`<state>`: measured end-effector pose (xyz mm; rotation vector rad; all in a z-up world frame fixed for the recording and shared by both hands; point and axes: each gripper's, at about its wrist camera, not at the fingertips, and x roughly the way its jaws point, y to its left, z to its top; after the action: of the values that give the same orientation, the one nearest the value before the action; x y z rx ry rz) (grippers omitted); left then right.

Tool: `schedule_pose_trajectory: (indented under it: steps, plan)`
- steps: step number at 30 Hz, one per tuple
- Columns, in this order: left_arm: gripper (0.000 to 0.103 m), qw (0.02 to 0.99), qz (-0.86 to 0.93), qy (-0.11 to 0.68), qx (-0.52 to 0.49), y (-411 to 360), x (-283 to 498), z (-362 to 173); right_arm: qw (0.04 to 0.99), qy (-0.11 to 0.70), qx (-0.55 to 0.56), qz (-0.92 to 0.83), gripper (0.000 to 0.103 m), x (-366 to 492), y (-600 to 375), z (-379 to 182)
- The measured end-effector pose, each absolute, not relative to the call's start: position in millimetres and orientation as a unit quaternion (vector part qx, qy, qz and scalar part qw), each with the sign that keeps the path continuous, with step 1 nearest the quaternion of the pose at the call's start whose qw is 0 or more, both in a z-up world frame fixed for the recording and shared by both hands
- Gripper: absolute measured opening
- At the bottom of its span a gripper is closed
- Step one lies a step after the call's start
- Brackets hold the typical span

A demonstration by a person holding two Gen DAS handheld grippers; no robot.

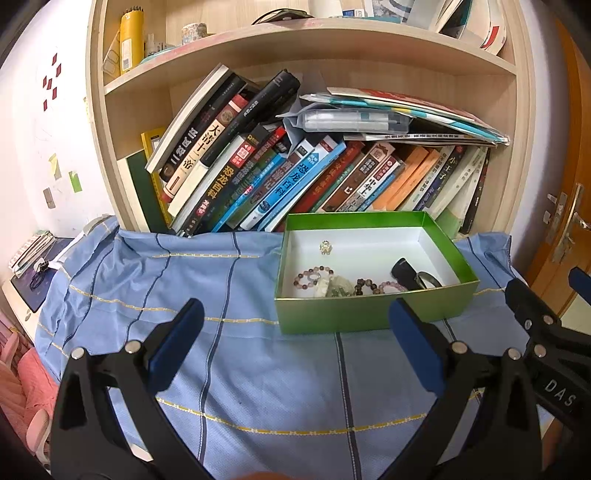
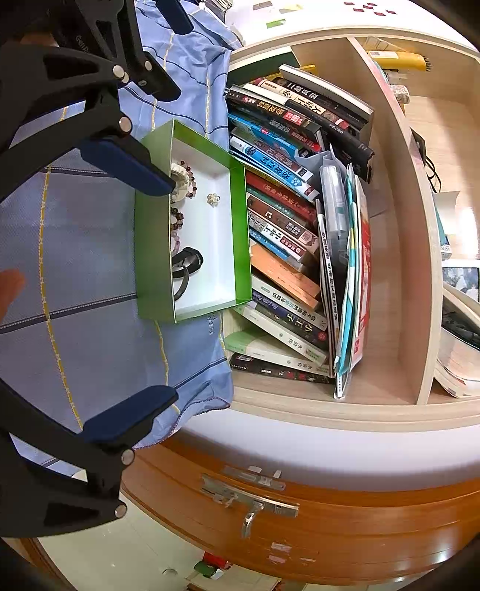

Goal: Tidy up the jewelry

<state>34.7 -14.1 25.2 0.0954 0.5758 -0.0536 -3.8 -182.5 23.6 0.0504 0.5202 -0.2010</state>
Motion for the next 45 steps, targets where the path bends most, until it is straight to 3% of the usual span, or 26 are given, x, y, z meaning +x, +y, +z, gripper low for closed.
schedule_pose_trajectory:
  steps: [45]
  plan:
    - [0.099, 0.957, -0.022, 0.286, 0.048, -16.4, 33.9, 20.4, 0.96, 0.26, 0.029, -0.101, 0.1, -3.8, -181.8, 21.4]
